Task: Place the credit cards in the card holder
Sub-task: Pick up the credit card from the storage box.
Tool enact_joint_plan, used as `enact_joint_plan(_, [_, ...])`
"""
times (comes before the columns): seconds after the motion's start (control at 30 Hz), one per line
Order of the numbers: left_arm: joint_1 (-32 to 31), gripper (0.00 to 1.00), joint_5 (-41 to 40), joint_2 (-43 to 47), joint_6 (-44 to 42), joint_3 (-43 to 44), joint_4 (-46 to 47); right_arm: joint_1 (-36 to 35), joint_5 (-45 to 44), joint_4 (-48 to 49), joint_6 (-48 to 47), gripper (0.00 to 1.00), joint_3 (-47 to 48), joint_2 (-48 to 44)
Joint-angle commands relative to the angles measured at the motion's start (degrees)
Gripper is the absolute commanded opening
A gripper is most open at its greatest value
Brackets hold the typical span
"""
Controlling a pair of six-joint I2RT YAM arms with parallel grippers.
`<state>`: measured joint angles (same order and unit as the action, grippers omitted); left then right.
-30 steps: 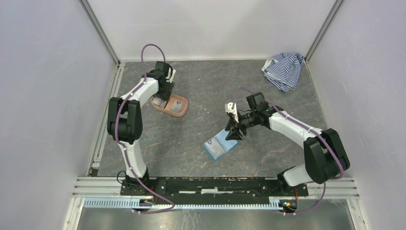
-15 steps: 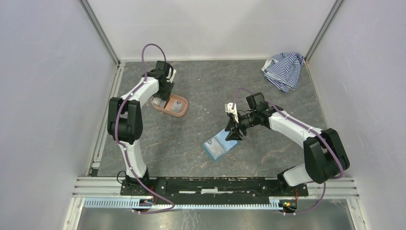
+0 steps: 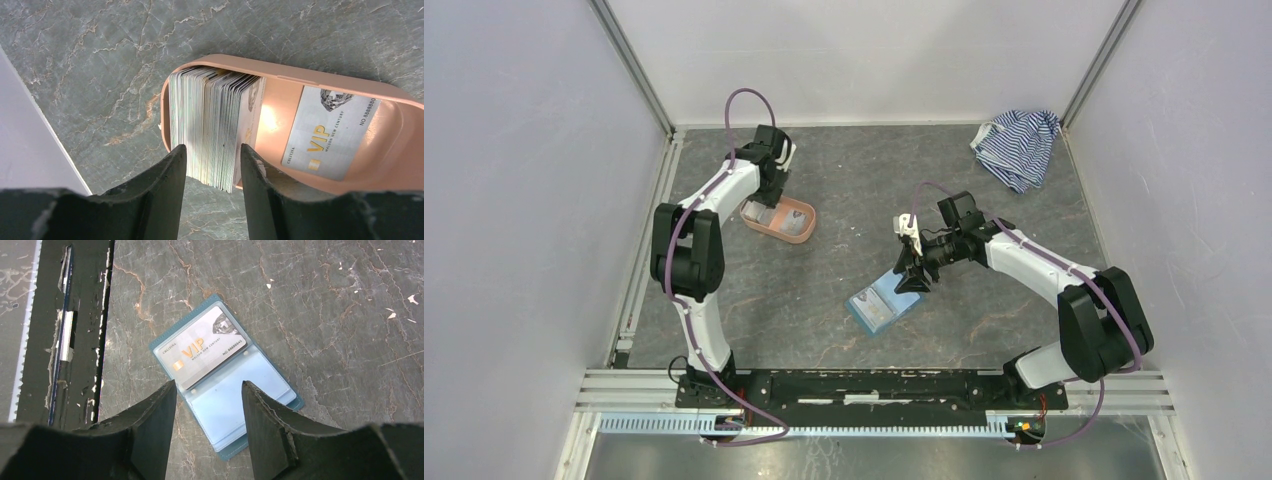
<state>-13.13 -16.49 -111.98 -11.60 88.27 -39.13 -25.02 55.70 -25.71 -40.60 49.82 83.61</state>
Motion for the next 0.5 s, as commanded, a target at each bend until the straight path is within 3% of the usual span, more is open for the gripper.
enact_joint_plan(0.0, [-0.23, 0.51, -0.48, 1.99, 2.60, 1.16, -0.64, -0.01, 1.78, -0.90, -1.66, 0.57, 2.38, 0.24])
enact_joint_plan(0.13, [-1.00, 0.76, -0.12, 2.98, 2.97, 0.84, -0.68, 0.04, 1.87, -1.08, -1.76, 0.57, 2.47, 0.32])
enact_joint_plan(0.27, [-2.66, 0.81, -3.91, 2.01, 2.47, 1.41, -0.29, 0.05, 2.30, -2.18, -2.46, 0.57, 3.00, 0.96])
enact_joint_plan(0.37, [-3.44, 0.99, -7.46, 0.96, 2.11, 0.37, 1.90, -0.02, 2.39, -2.67, -2.86, 0.57, 3.18, 1.04])
enact_joint_plan(0.47, [-3.49, 1.00, -9.13, 1.11, 2.20, -1.31, 4.50, 0.03, 2.39, -2.84, -3.06, 0.57, 3.07, 0.94])
